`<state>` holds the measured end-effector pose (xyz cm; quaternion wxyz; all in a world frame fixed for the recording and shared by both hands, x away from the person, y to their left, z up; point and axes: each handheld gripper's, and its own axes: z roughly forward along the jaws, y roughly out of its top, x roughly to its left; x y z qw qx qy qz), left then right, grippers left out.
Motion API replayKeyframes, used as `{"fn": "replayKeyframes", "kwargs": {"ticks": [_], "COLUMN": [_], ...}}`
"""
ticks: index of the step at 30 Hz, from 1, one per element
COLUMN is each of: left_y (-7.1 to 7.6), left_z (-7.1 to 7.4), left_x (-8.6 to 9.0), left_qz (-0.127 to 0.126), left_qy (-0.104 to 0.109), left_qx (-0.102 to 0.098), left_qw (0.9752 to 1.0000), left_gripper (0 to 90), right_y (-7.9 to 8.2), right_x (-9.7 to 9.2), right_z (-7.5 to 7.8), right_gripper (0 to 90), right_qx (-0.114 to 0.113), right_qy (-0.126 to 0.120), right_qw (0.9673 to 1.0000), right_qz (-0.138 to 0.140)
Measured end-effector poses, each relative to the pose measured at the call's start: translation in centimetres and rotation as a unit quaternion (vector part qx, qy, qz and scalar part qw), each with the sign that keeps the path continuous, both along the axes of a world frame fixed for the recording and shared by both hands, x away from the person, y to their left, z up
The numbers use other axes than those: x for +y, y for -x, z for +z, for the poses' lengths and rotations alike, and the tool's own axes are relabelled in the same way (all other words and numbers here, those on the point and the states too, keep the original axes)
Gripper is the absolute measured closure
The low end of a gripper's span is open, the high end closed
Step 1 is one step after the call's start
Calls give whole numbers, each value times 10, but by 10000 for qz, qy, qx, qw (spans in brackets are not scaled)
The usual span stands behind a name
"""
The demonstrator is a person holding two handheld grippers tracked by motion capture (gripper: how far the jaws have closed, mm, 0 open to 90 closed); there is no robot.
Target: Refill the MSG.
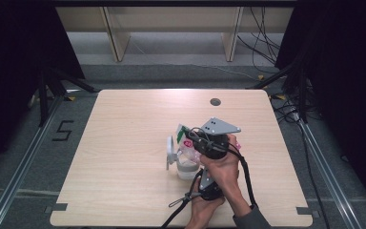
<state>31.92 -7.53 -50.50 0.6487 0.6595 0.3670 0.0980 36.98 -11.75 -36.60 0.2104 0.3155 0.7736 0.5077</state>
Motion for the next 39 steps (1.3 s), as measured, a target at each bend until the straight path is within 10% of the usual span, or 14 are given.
{"fn": "replayKeyframes", "kwargs": {"ticks": [2, 39], "left_y": [0, -1], "left_z": [0, 0], "left_x": [1, 2], "left_qz": [-50, 10], "left_qy": [-79, -33], "left_qx": [-26, -10], "left_qw": [10000, 10000], "left_gripper": [761, 761], "right_y": [-3, -1], "right_x": [-1, 0], "right_z": [0, 1], "right_gripper": [899, 897], "right_qx": [-248, -94], "right_qy": [78, -106], "right_qw": [9996, 9999], "right_qz": [66, 48]}}
